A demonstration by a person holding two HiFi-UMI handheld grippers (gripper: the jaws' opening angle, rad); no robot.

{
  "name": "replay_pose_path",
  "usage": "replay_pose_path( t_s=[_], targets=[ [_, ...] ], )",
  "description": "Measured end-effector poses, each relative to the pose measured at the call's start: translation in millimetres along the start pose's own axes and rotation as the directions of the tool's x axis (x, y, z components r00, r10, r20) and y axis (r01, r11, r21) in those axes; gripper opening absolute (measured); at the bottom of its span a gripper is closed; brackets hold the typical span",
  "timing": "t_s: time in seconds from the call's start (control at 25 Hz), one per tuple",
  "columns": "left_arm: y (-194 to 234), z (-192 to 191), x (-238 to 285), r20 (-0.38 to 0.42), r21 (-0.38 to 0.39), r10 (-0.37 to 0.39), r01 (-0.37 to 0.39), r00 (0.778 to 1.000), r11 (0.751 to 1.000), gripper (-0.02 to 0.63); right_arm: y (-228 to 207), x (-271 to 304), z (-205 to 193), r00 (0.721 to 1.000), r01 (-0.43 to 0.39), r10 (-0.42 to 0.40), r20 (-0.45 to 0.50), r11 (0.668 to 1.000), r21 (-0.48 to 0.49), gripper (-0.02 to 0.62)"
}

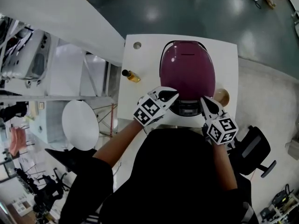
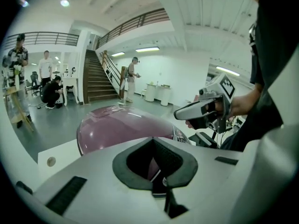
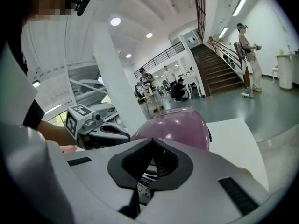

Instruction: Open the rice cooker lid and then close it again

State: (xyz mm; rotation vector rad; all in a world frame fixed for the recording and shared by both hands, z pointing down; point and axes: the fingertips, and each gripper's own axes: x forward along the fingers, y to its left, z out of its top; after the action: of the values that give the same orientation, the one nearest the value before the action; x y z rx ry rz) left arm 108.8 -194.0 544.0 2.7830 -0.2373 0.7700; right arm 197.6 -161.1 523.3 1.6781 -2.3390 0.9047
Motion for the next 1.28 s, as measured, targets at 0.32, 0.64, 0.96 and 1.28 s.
replay_pose_path(
  t_s=[0.32, 0.64, 0.96, 1.28],
  targets=[
    [-36.9, 26.1, -60.3, 0.183, -0.014, 0.089, -0.088, 0.979, 0.996, 0.003, 26.7, -44.2, 11.9, 0.991, 0.103, -0.096, 0.088, 0.991, -0.080, -0.001],
    [-71.0, 18.9, -119.4, 0.378, -0.198, 0.158, -0.087, 0.912, 0.976, 0.003, 60.5, -74.9, 2.3, 0.979, 0.180, -0.164, 0.118, 0.975, -0.134, -0.001],
    [-107.6, -35.6, -159.8, 0.363, -0.286, 0.278, -0.178, 0.890, 0.942, 0.003, 95.4, -82.5, -31.3, 0.987, 0.121, -0.098, 0.125, 0.976, -0.184, -0.002],
    [-166.1, -64.3, -200.8, 0.326, -0.299, 0.390, -0.298, 0.861, 0.907, 0.003, 132.3, -135.5, -51.6, 0.981, 0.081, -0.038, 0.191, 0.972, -0.222, -0.001]
  ],
)
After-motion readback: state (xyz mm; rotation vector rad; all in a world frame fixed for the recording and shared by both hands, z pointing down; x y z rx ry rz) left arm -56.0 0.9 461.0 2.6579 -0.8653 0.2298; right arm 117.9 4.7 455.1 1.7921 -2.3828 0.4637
